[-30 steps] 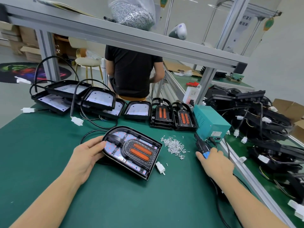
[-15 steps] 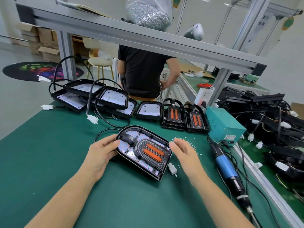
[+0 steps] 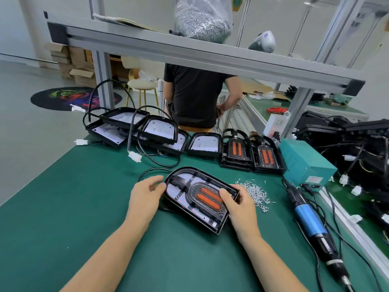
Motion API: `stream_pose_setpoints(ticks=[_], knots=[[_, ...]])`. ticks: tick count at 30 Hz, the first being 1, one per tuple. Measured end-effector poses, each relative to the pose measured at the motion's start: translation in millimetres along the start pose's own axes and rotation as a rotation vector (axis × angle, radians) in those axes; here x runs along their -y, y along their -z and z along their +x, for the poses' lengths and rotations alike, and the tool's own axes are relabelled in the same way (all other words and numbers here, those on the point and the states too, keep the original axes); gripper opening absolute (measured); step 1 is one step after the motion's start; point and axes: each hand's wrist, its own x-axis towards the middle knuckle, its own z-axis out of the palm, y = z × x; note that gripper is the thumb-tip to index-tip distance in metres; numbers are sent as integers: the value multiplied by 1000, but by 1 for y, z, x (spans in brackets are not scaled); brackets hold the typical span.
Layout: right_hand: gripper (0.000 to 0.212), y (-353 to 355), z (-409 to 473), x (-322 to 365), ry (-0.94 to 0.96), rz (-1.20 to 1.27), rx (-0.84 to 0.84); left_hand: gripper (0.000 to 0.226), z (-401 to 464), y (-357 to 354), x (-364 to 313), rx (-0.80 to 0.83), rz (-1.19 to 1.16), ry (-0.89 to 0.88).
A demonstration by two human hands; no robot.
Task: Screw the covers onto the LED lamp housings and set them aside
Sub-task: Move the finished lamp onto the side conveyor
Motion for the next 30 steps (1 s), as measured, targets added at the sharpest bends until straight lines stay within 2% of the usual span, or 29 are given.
stream_pose_setpoints(ticks=[3, 5, 8, 10, 12, 14, 16, 18, 21, 24, 27, 30], knots=[[8, 0, 2, -4, 26, 3, -7, 28, 10, 16, -1, -172, 276, -97], [8, 0, 3, -6, 35, 29, -1, 33, 22, 26, -1, -219, 463, -82], [9, 0, 2, -7, 42, 65, 15, 38, 37, 31, -2, -114, 804, 53], [11, 1, 2, -6, 39, 89, 25, 25, 42, 29, -3, -43, 913, 71], [11, 1, 2, -6, 32, 108, 33, 17, 49, 26, -6, -19, 798, 65], [10, 1, 2, -6, 23, 133, 37, 21, 54, 24, -8, 21, 614, 57], [11, 1, 1, -6, 23, 138, 32, 25, 56, 21, -14, 84, 295, 82], [12, 0, 1, -5, 26, 142, 24, 27, 52, 17, -21, 175, -87, 181], [13, -1, 0, -4, 25, 137, 14, 29, 42, 10, -20, 307, -385, 250], [11, -2, 0, -4, 23, 147, 1, 53, 30, 1, -11, 322, -526, 240], [11, -1, 1, -5, 8, 157, 13, 81, 20, -8, -7, 343, -551, 239], [13, -1, 2, -6, -4, 166, 42, 86, 17, -11, -11, 326, -476, 217]])
